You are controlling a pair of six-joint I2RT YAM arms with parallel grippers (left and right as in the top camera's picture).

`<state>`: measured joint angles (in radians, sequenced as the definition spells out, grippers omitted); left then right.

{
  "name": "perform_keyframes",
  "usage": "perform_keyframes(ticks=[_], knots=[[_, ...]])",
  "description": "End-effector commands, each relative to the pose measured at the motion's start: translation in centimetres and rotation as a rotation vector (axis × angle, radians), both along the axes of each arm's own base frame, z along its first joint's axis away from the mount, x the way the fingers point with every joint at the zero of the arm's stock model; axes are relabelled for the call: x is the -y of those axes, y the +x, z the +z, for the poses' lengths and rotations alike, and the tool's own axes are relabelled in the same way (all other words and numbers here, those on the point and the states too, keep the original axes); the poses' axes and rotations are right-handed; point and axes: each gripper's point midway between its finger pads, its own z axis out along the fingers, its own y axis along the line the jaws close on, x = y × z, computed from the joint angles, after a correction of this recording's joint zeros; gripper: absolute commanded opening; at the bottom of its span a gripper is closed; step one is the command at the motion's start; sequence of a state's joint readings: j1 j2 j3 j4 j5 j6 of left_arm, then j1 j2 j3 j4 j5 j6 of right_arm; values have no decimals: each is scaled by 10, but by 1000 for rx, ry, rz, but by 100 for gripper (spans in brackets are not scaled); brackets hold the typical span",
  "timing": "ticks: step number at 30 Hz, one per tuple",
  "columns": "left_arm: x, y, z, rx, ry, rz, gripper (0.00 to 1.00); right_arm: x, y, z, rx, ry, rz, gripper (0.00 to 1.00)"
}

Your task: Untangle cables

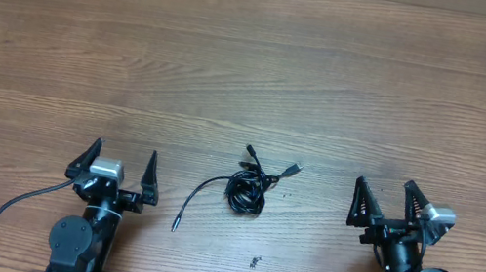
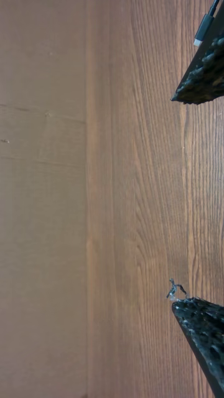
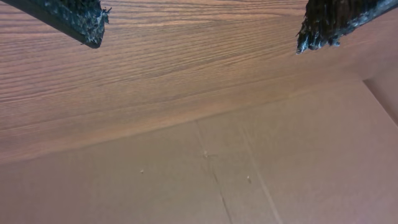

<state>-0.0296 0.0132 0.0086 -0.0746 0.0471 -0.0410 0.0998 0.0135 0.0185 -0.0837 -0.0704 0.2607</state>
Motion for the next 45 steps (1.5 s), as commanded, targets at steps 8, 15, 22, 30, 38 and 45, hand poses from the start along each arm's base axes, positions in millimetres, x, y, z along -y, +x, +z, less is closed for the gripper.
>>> perform_keyframes(ticks=[8,15,22,30,38,45], knots=[[-4,0,0,5,23,15,100,3,0,-2,4,-7,-14,100],[-4,0,0,5,23,15,99,3,0,-2,4,-7,-14,100],[-4,0,0,5,23,15,99,3,0,-2,4,-7,-14,100],[-4,0,0,5,23,15,100,3,0,-2,4,-7,-14,100],[-4,0,0,5,23,15,100,3,0,-2,4,-7,-13,100],[-9,0,-1,5,51,42,99,3,0,-2,4,-7,-14,100]])
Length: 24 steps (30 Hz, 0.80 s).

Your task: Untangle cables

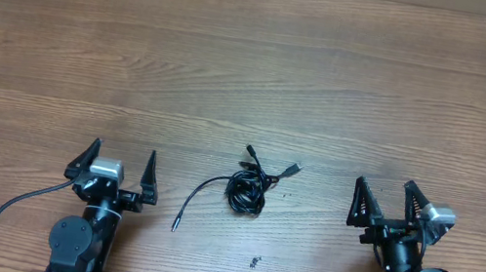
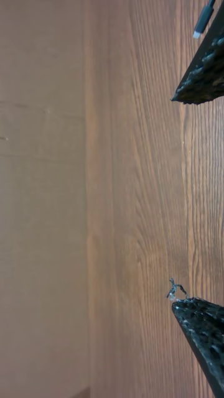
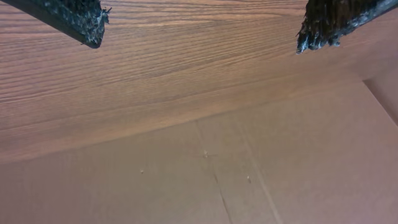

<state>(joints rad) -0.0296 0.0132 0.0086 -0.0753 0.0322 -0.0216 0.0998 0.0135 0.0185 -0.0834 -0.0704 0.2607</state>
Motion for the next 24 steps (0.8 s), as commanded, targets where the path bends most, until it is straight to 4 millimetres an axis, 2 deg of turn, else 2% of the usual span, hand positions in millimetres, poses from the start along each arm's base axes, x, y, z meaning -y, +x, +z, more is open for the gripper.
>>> perform_keyframes(ticks=[1,24], knots=[[-6,0,-1,4,31,29,100,3,0,-2,4,-7,-14,100],[-4,0,0,3,7,19,100,3,0,-2,4,-7,-14,100]])
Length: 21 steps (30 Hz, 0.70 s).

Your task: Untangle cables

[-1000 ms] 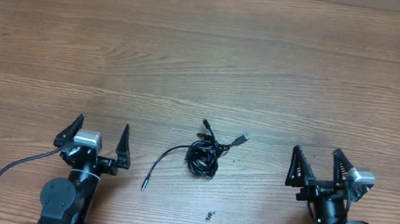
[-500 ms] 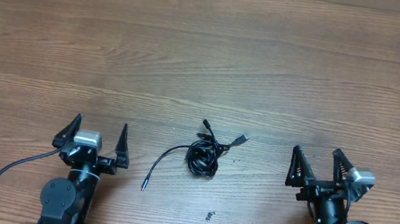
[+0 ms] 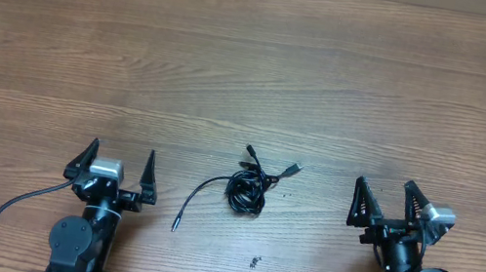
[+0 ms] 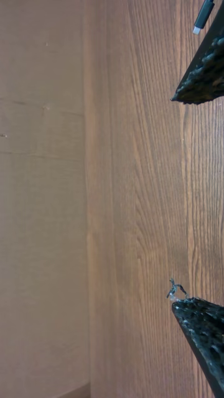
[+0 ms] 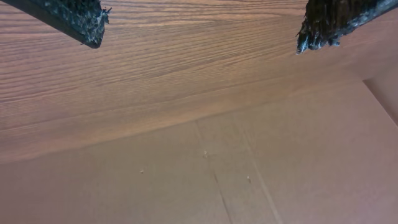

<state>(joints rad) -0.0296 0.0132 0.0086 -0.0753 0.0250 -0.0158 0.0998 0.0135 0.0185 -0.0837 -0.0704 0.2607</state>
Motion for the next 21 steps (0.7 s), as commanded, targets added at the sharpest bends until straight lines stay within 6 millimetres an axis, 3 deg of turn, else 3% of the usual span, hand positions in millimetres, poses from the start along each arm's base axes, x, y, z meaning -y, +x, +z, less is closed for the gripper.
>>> perform_keyframes(ticks=[1,8,15,21], knots=[[-2,0,0,2,-12,5,100,3,0,-2,4,-7,-14,100],[2,-7,3,-59,-45,-11,99,3,0,-2,4,-7,-14,100],[1,-22,26,-109,-44,-6,100,3,0,-2,4,-7,-14,100],[1,-24,38,-155,-43,-5,99,3,0,-2,4,-7,-14,100]])
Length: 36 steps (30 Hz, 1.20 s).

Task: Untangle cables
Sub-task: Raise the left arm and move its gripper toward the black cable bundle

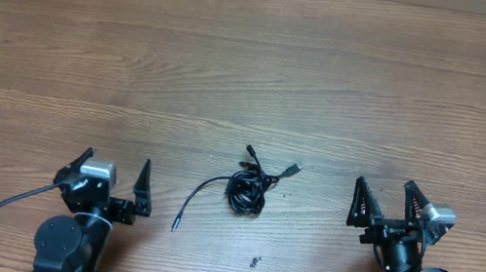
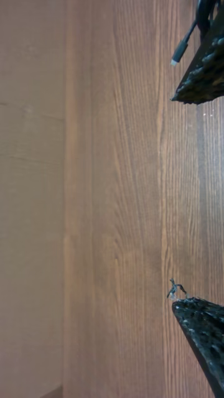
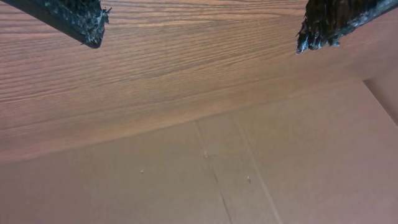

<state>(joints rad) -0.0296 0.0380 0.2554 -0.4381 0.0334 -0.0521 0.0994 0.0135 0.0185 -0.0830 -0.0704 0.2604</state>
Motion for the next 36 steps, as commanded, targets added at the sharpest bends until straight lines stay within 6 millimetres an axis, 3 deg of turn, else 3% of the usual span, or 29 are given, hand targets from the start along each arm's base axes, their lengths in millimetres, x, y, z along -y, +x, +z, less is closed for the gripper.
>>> perform_keyframes(ticks=[1,12,18,26,36], knots=[[0,0,14,-25,-10,-2,100,3,0,-2,3,-6,-13,100],[1,24,25,-265,-7,-4,99,3,0,-2,3,-6,-13,100],[2,36,22,-363,-5,-4,100,3,0,-2,3,-6,-13,100],[2,43,9,-446,-4,-6,100,3,0,-2,3,-6,-13,100],[7,53,18,-532,-7,-33,100,2,0,-2,3,-6,-11,100]])
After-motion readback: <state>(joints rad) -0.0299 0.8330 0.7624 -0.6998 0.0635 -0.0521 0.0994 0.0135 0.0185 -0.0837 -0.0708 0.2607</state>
